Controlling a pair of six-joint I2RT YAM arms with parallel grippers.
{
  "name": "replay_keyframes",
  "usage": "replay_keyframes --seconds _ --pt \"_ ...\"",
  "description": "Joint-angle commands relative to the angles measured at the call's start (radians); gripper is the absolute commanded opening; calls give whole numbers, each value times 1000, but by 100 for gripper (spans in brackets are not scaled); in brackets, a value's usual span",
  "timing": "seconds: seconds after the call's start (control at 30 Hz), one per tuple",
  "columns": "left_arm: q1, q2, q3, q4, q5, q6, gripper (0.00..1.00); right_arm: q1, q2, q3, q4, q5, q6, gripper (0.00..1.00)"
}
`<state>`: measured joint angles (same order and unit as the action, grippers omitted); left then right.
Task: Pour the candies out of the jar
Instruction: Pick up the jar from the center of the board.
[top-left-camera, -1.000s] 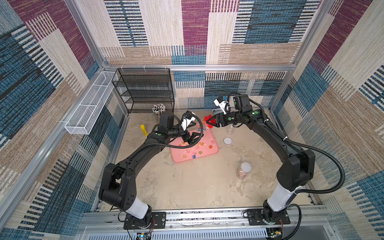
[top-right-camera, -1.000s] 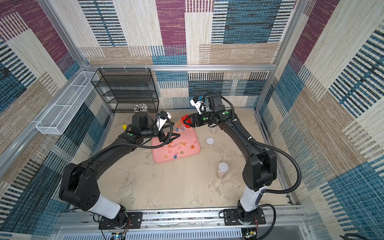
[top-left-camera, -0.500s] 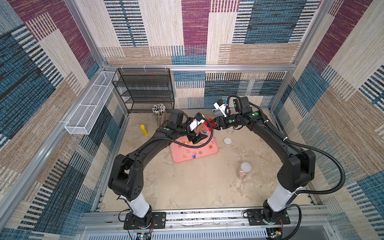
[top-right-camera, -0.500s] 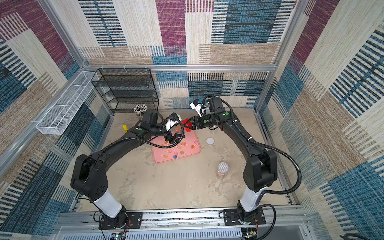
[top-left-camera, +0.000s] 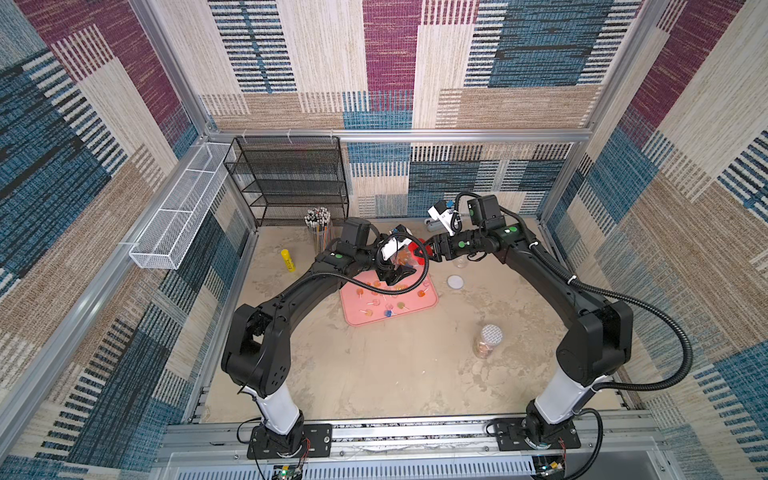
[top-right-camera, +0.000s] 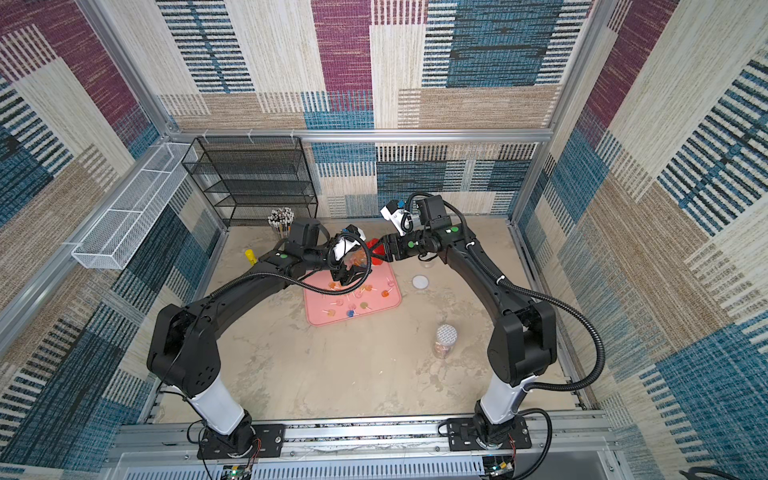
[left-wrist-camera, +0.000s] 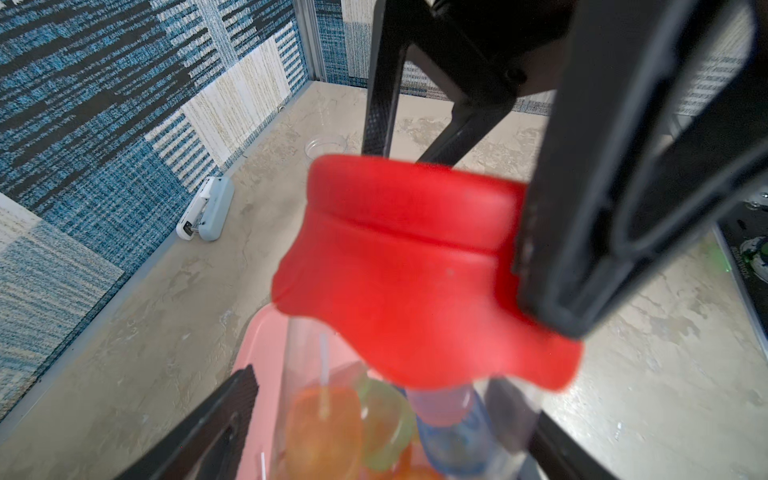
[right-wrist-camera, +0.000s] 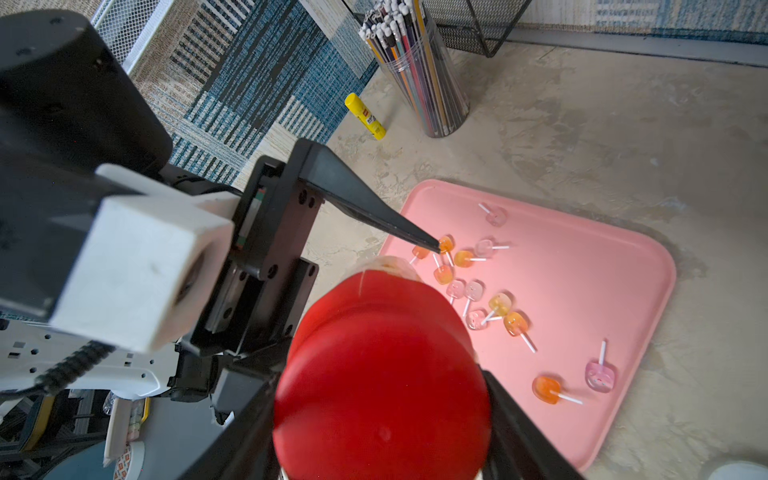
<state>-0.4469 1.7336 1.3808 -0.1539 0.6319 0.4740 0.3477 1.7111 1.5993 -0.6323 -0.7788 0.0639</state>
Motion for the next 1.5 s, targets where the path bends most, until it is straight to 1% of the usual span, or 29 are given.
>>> replay_keyframes --seconds 0.0,0.2,0.27,0.33,0.4,0.77,0.9,0.97,1.07,1.2,1.33,1.4,1.43,1.47 --pt "2 9 17 -17 0 14 89 2 -13 -22 34 -57 9 41" --pt "1 20 31 -28 3 10 88 2 -16 -28 38 -57 8 40" --pt "1 20 32 -29 6 8 84 2 -16 -30 39 -59 8 40" --pt "2 20 34 -32 6 7 76 2 -16 -32 42 -59 8 40" --pt "1 20 38 -35 5 5 73 2 -16 -32 43 -59 8 40" --pt "1 15 31 -27 -8 -1 70 2 -20 -39 48 -59 8 40" --pt "2 12 29 -26 -15 -5 64 2 -24 -41 49 -60 8 40" --pt "1 12 30 -26 -14 -6 59 2 -24 -41 49 -59 8 40" --pt "1 15 34 -30 -9 -6 47 2 -24 -41 51 -62 8 40" --pt "1 13 37 -31 -5 -13 44 2 -27 -44 55 -65 8 40" --pt "2 18 43 -40 0 -10 34 2 -28 -44 60 -70 10 40" --pt "1 25 55 -56 2 -11 34 2 -28 -44 63 -73 9 40" --pt "2 29 58 -61 0 -12 37 2 -28 -44 63 -74 10 40" --pt "2 31 63 -65 -3 -13 37 2 -28 -45 65 -77 11 40"
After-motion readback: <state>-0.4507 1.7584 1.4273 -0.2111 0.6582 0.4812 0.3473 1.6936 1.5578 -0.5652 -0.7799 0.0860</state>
